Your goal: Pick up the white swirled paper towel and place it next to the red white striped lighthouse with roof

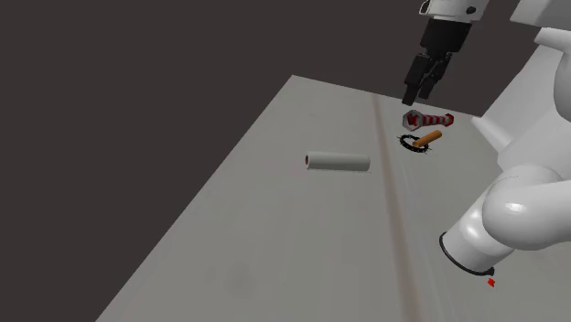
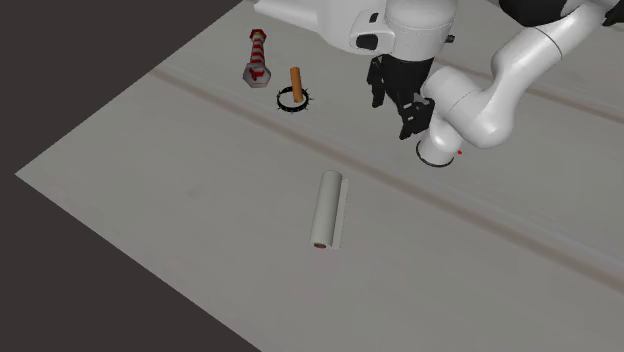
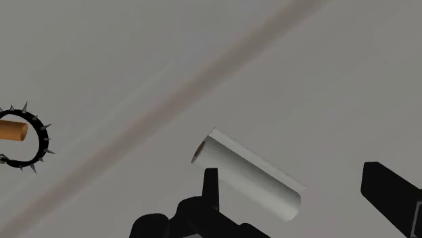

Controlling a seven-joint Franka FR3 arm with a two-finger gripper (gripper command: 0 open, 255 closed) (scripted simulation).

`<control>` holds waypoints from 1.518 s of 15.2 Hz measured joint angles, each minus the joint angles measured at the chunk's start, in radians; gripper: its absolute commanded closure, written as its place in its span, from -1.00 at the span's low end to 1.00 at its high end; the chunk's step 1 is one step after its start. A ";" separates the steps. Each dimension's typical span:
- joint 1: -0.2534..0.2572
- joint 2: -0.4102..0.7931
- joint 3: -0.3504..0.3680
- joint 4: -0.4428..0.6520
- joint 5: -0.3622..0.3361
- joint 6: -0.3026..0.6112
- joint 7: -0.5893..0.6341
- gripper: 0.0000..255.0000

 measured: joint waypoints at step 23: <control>0.174 0.729 -0.255 0.066 0.122 0.421 -0.864 -1.00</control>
